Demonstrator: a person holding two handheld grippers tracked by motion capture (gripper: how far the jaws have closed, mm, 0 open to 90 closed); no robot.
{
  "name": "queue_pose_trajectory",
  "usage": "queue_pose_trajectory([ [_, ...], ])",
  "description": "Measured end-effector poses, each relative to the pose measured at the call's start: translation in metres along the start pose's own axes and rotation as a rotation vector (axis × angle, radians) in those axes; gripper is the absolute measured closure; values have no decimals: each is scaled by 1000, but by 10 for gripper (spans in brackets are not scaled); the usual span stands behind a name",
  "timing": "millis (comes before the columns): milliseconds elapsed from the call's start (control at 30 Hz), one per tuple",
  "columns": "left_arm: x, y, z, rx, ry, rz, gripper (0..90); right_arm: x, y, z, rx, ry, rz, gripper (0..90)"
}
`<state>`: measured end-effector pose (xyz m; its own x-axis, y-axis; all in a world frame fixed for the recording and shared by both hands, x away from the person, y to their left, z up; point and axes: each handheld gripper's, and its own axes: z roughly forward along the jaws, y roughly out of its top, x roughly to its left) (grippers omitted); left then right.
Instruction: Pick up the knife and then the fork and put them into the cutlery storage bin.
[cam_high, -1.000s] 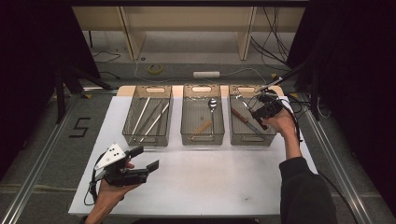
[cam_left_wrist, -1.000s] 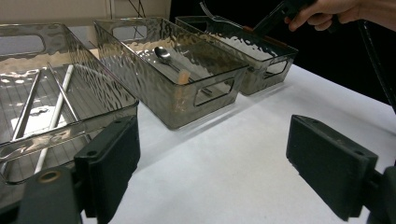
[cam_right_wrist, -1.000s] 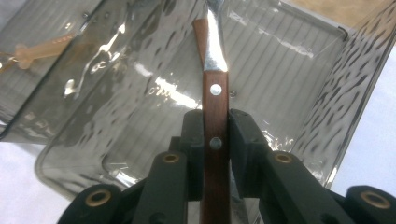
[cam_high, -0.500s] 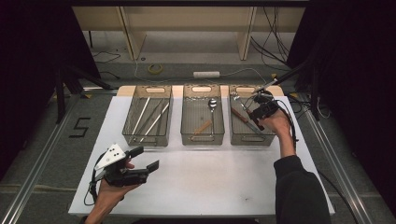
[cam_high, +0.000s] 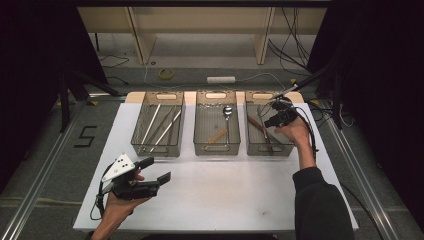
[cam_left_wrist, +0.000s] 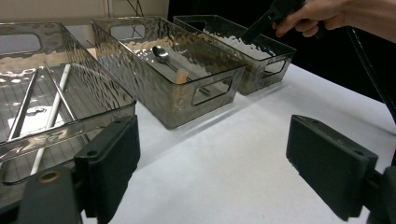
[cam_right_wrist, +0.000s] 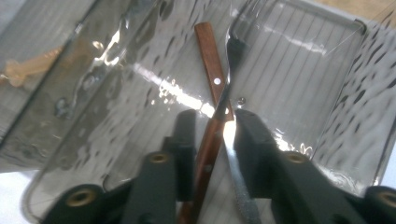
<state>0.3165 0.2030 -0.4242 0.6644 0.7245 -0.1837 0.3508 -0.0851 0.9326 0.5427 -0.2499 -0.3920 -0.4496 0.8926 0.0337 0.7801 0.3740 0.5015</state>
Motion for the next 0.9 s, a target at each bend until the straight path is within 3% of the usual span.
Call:
queue_pose_trajectory([
  [333,0,0,1,1,1,-3,170,5,-3,-10,-39,50,-16,544],
  [600,0,0,1,3,0,-2,170,12,-8,-14,-74,59,-10,426],
  [800,0,-1,1,6,-3,-1,170,23,-21,-18,-162,88,-11,371],
  [900,0,-1,2,6,-3,-7,170,34,-28,-24,-206,104,-35,346],
])
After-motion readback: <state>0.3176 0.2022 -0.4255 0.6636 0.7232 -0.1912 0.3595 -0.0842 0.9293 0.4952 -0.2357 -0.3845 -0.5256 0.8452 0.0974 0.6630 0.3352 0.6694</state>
